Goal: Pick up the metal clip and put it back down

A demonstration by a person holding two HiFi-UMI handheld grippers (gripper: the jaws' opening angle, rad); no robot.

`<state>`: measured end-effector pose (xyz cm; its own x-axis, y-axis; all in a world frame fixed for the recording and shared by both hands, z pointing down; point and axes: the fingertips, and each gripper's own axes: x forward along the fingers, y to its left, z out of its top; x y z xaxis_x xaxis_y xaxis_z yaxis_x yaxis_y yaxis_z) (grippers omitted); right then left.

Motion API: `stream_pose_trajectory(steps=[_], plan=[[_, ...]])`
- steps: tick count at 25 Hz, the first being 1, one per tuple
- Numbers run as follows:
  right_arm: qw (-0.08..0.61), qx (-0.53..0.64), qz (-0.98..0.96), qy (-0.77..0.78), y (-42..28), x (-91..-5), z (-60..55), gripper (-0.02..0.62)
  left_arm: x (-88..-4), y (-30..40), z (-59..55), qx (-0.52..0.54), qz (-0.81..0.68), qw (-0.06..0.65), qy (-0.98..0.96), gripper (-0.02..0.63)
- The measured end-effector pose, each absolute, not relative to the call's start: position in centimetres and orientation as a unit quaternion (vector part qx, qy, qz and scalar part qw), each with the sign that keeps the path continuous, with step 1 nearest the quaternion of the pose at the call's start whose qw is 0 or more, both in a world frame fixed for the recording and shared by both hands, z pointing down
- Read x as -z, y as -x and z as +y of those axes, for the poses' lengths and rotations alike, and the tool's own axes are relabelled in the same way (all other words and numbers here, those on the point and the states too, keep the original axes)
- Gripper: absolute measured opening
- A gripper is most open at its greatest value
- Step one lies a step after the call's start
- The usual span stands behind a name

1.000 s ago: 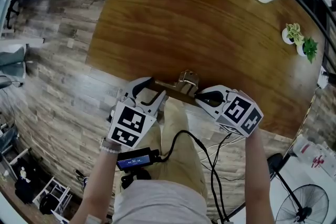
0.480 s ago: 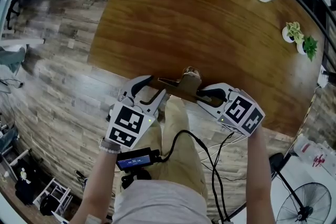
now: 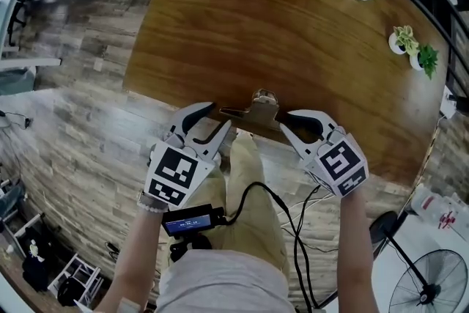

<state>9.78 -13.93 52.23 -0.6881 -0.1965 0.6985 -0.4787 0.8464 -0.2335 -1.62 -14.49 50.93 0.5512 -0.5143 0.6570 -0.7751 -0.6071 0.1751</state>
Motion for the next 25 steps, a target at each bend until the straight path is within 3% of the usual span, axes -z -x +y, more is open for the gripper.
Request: stream_pose_trajectory(steps=[2, 8, 25], plan=[[0.329, -0.195, -0.894, -0.233, -10.0, -51.4, -14.4, 0.011, -50.1, 1.7, -14.5, -0.277, -0.382, 0.218, -0.854, 0.118], [0.296, -0.188, -0.879, -0.325, -10.4, -48.8, -14.3, 0.005, -47.1, 1.8, -14.4, -0.250, -0.382, 0.186, -0.870, 0.014], [0.212, -0.110, -0.844, -0.480, -9.9, -35.9, -10.7, 0.003, -34.4, 2.5, -12.4, -0.183, -0.369, 0.097, -0.906, 0.008]])
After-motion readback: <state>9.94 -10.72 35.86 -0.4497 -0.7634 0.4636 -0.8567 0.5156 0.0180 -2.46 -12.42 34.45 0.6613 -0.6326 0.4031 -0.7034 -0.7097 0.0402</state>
